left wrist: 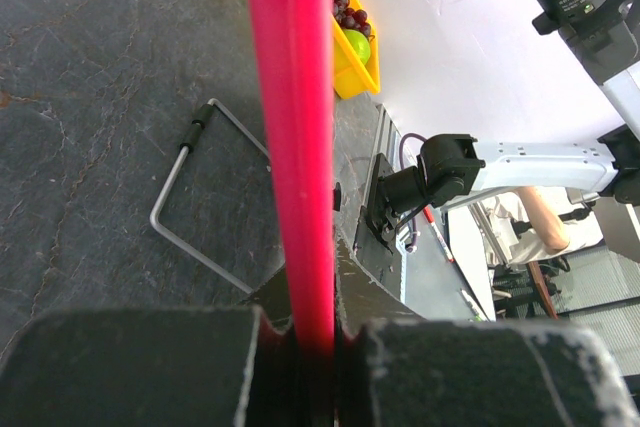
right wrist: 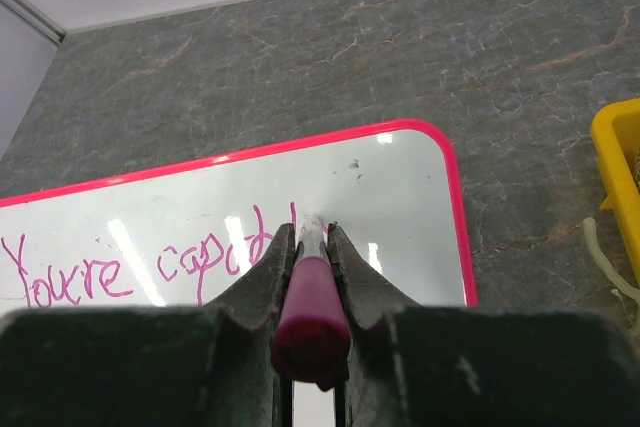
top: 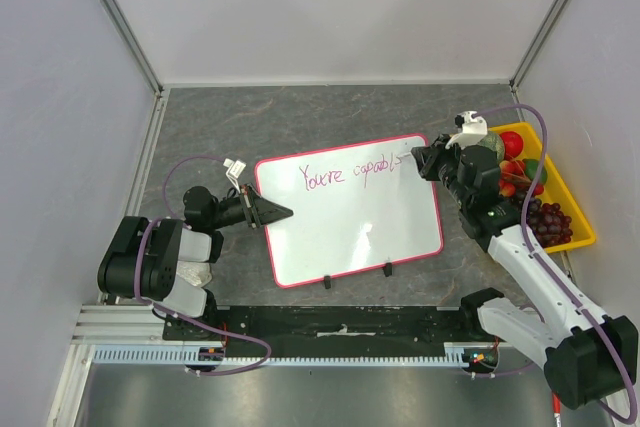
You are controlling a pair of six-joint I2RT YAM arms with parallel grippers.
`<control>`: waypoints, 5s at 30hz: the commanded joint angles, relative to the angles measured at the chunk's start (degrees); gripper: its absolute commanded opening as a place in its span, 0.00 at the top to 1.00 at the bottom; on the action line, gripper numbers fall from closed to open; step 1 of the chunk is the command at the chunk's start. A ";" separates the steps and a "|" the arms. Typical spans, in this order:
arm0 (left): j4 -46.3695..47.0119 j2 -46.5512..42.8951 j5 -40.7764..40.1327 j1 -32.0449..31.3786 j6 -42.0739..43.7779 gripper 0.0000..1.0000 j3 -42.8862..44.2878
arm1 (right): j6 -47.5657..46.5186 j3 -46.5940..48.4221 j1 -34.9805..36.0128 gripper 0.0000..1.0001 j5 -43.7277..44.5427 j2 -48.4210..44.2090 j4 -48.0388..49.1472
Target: Write a sentence on the whiteboard
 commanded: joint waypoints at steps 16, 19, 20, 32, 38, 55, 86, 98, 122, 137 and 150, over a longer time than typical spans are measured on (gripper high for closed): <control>0.88 0.56 0.34 -0.06 4.99 0.98 -0.82 | -0.52 -2.89 -0.16 1.00 -3.14 -2.59 -1.98; 0.96 0.64 0.34 -0.15 4.99 0.98 -0.73 | -0.52 -3.59 -0.24 1.00 -3.23 -3.03 -3.91; 0.96 0.73 0.34 -0.15 4.99 0.98 -0.73 | -0.61 -3.94 -0.16 1.00 -3.23 -3.21 -4.17; 0.96 0.73 0.34 -0.15 4.99 0.98 -0.73 | -1.84 -4.48 -0.24 1.00 0.81 -5.06 -6.46; 0.96 0.65 0.34 -0.23 4.90 0.98 -0.73 | -1.75 -2.37 -0.24 1.00 3.09 -4.44 -6.46; 1.05 0.82 0.43 -0.15 4.90 0.98 -0.73 | -1.75 0.71 -0.59 1.00 5.20 -5.76 -6.81; 1.14 0.91 0.34 -0.23 4.81 0.98 -0.73 | -0.78 -2.72 -0.95 1.00 -3.30 -11.65 -10.42; 1.23 0.82 0.25 -0.23 4.81 0.98 -0.82 | -0.70 -3.95 -0.95 1.00 -7.09 -11.56 -7.78; 1.58 1.00 0.34 -0.15 4.63 0.98 -0.82 | -1.49 -4.74 -0.95 1.00 -8.85 -12.18 -6.02; 1.58 1.26 0.25 -0.15 4.63 0.98 -0.82 | -1.05 -5.35 -0.86 1.00 -10.96 -12.35 -3.30; 1.58 1.44 0.34 -0.15 4.55 0.98 -0.73 | 2.29 -3.08 9.58 1.00 -6.32 -7.97 4.26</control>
